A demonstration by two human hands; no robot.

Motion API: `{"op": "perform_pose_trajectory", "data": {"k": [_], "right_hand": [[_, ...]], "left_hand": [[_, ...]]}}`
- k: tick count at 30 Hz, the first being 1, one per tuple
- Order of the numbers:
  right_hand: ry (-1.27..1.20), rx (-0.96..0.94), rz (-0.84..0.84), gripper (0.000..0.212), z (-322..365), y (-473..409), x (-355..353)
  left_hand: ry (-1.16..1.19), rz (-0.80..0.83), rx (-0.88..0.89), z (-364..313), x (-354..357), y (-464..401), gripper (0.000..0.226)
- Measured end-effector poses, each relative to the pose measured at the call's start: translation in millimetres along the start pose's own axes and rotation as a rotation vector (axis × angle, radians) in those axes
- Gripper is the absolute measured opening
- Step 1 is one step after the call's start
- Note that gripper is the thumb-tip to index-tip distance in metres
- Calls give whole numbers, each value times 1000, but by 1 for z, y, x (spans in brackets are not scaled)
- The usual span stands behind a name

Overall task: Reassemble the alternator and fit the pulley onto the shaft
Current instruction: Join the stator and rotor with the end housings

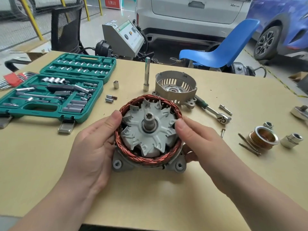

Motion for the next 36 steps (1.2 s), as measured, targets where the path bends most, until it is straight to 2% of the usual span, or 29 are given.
{"op": "perform_pose_trajectory", "data": {"k": [4,6,8,12,17,24,27,31,36], "right_hand": [[-30,-85,4,40,0,-1,1],[-52,-125,0,48,-4,-2,-1],[-40,-148,-14,63,-10,-1,-3],[28,-236,-26,88,-21,1,-6],[170,-367,-9,110,-29,0,-13],[279,-531,-10,122,-40,1,-18],[392,-603,-9,131,-44,2,-21],[444,-589,44,132,-45,3,-21],[474,-482,81,138,-44,4,-20]], "left_hand": [[-13,-12,66,-2,3,2,72],[-9,-24,104,-1,3,3,79],[2,-17,148,-1,2,6,77],[-56,25,248,-2,2,11,54],[-162,83,300,-9,3,13,85],[-244,239,406,-11,-13,16,83],[-303,341,444,-10,-21,18,90],[-395,428,476,-10,-27,21,102],[-487,444,466,-11,-26,22,111]]}}
Point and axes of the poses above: each hand's wrist, its own y-axis away from the middle knuckle, its own x-axis out of the palm, z = x × y, the point moved 3 cm from there along -y, towards the middle knuckle, and after that the axes turned 6 degrees about -z, right-handed, at the moved point
